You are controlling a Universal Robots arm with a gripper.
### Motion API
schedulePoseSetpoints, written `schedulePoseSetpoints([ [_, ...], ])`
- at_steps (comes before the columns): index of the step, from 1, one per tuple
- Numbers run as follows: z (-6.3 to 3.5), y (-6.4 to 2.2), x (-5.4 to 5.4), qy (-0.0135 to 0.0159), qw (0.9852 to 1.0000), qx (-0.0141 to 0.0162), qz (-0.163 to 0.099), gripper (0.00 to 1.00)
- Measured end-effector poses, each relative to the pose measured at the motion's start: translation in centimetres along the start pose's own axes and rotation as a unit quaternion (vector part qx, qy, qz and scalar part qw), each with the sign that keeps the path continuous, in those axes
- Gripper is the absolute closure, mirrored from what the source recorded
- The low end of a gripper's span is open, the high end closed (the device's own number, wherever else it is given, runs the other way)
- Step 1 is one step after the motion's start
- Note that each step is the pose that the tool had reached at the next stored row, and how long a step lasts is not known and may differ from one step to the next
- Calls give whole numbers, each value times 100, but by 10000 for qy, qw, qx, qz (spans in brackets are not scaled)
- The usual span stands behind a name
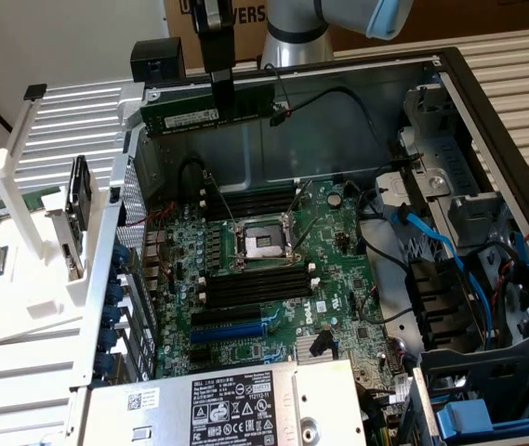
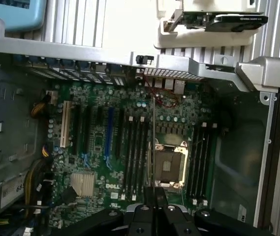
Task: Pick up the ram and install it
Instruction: 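Pick up the ram and move it above insertion slot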
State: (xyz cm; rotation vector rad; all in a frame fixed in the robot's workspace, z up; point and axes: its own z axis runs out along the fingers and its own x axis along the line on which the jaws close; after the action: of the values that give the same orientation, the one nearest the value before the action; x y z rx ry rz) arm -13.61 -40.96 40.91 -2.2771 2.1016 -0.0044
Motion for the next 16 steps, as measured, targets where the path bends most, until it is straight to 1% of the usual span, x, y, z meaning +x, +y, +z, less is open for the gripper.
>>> schedulePoseSetpoints([
  [1, 1, -31, 3, 0, 10000, 0, 0, 88],
  [2, 3, -88, 7, 0, 10000, 0, 0, 88],
  [5, 5, -138, 12, 0, 10000, 0, 7, 88],
  [12, 7, -150, 19, 0, 10000, 1, 23, 88],
  [16, 20, -150, 18, 2, 10000, 7, 26, 88],
])
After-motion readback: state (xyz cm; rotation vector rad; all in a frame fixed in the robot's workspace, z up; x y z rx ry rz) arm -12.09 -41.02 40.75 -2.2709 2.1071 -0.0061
